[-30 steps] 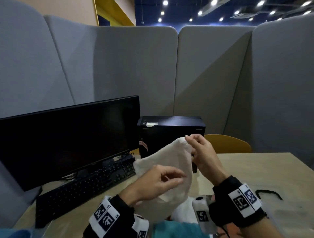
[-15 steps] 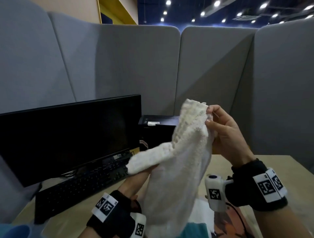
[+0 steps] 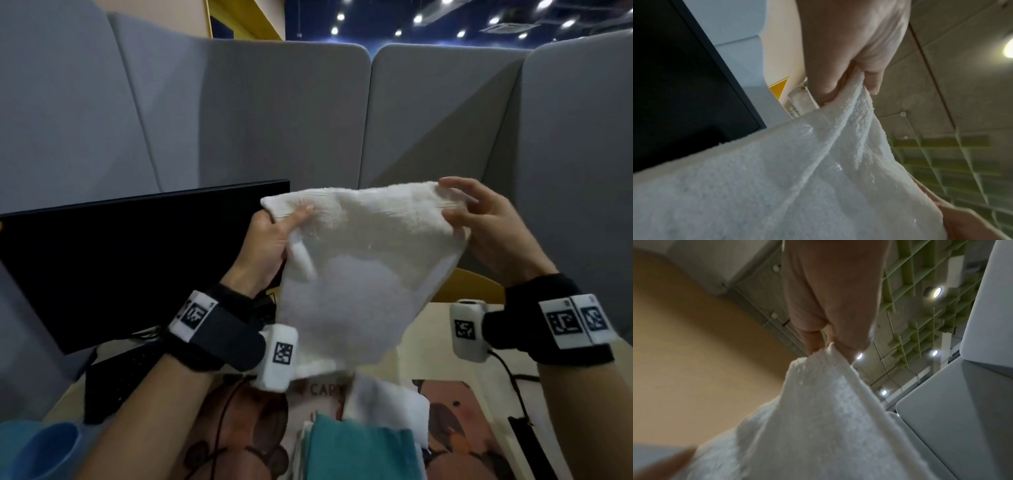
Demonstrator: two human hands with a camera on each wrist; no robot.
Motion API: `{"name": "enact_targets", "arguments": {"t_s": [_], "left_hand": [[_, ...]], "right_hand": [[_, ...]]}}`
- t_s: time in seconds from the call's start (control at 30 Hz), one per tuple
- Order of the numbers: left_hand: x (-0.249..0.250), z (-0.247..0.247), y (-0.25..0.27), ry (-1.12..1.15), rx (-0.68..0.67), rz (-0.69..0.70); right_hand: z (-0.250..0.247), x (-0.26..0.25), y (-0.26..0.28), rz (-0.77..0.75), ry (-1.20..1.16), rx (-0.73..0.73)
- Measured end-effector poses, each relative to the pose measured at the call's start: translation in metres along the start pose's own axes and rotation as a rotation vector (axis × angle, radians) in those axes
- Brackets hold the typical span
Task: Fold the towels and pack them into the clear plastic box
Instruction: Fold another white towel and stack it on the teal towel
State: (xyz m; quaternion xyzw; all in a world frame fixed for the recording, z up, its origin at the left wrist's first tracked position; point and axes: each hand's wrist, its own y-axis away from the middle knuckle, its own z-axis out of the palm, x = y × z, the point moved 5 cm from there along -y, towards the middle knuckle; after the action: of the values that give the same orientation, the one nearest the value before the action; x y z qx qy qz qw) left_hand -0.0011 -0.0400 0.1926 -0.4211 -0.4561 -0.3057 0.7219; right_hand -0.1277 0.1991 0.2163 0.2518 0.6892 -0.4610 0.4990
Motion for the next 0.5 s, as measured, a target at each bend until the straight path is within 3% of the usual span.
{"name": "enact_targets", "arguments": {"t_s": [0.1, 0.17, 0.27, 0.37, 0.43, 0.5], "left_hand": [[-0.017, -0.015, 0.031, -0.101, -0.062, -0.082], [-0.051, -0.028, 0.062, -0.177, -0.127, -0.199], [-0.125, -0.053, 0.116, -0.347, -0.192, -0.412], [-0.186, -0.072, 0.168, -0.525, -0.365, -0.627], [-0.203, -0.077, 0.19, -0.502, -0.395, -0.744], [-0.205, -0.08, 0.199, -0.452, -0.34, -0.802]], "right_hand": [[-0.006, 0.011, 0.041, 0.057, 0.054, -0.055], [-0.004, 0.045, 0.072, 0.112, 0.152, -0.113], [0.005, 0.131, 0.126, 0.401, 0.262, -0.262], [0.014, 0.208, 0.185, 0.733, 0.432, -0.465], [0.015, 0.229, 0.207, 0.801, 0.484, -0.512], [0.012, 0.23, 0.211, 0.797, 0.502, -0.483]]}}
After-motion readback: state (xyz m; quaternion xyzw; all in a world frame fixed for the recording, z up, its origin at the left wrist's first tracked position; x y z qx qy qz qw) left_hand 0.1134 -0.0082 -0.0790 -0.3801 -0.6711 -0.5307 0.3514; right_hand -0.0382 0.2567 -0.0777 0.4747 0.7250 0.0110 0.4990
